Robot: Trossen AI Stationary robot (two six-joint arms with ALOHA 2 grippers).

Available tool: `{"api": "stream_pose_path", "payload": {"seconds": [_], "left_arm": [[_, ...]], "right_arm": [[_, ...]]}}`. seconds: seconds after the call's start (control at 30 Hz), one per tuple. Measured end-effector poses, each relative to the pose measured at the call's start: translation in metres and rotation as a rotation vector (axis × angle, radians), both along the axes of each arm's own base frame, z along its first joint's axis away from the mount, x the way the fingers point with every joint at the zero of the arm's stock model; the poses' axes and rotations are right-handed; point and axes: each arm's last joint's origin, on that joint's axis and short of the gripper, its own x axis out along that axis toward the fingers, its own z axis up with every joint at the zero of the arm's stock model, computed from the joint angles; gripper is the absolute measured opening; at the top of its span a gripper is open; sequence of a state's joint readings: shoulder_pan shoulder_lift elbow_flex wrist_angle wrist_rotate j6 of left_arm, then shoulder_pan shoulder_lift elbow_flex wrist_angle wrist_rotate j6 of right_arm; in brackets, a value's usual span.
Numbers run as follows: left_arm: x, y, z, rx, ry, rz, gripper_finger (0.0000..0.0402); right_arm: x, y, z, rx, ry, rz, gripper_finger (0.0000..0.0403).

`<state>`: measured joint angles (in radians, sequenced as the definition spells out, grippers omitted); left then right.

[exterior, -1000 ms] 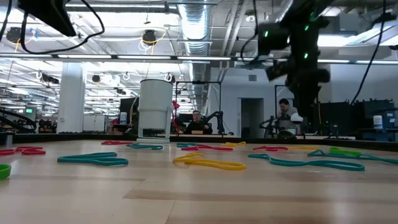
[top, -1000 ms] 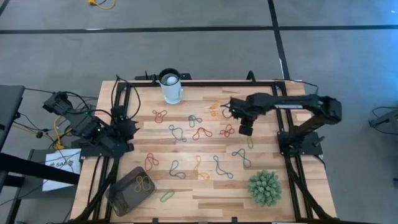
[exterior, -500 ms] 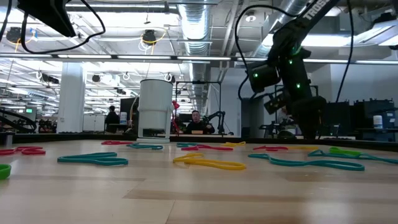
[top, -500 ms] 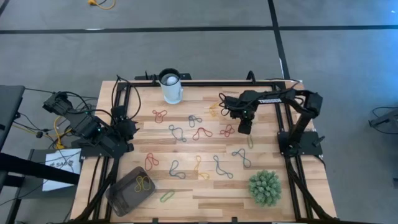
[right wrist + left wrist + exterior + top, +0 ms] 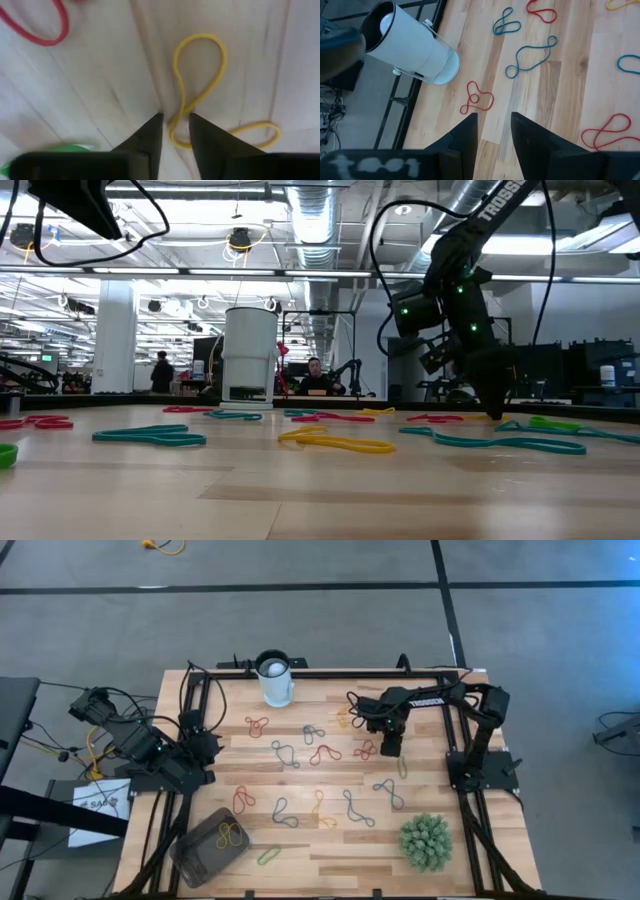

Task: Pick and place items into bin
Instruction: Put the yellow rubber band into the black bin

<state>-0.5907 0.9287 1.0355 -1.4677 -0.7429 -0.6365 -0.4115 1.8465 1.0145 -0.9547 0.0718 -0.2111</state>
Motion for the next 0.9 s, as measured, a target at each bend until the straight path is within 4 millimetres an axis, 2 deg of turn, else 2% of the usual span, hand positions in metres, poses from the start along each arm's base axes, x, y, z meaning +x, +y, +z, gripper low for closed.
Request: {"api": "stream_pose_path", "payload": {"seconds": [0.13,0.27,0.5,0.63,0.77,0.9], "left_arm": [[0.000,0.001,0.001,0.023,-0.015,0.006,0.0107],[0.002,0.002,0.003,0.070,-0.115,0.072,0.0107],[0.006,-0.001,0.004,0.021,-0.199,0.131,0.0107],[0.011,-0.004,0.006,-0.025,-0.268,0.147,0.0107],[0.019,-0.008,0.009,-0.017,-0.302,0.081,0.0107],[0.026,-0.013,0.014,-0.017,-0.356,0.030,0.0107]], "right_arm": [[0.002,0.006,0.002,-0.008,-0.004,0.025,0.0011],[0.003,0.014,0.012,-0.027,-0.025,0.022,0.0007],[0.015,0.036,0.066,-0.088,-0.204,0.016,0.0002],[0.031,0.055,0.106,-0.131,-0.400,0.035,0.0001],[0.058,0.077,0.138,-0.165,-0.716,0.030,0.0001],[0.090,0.098,0.151,-0.190,-0.999,-0.015,0.0001]]}}
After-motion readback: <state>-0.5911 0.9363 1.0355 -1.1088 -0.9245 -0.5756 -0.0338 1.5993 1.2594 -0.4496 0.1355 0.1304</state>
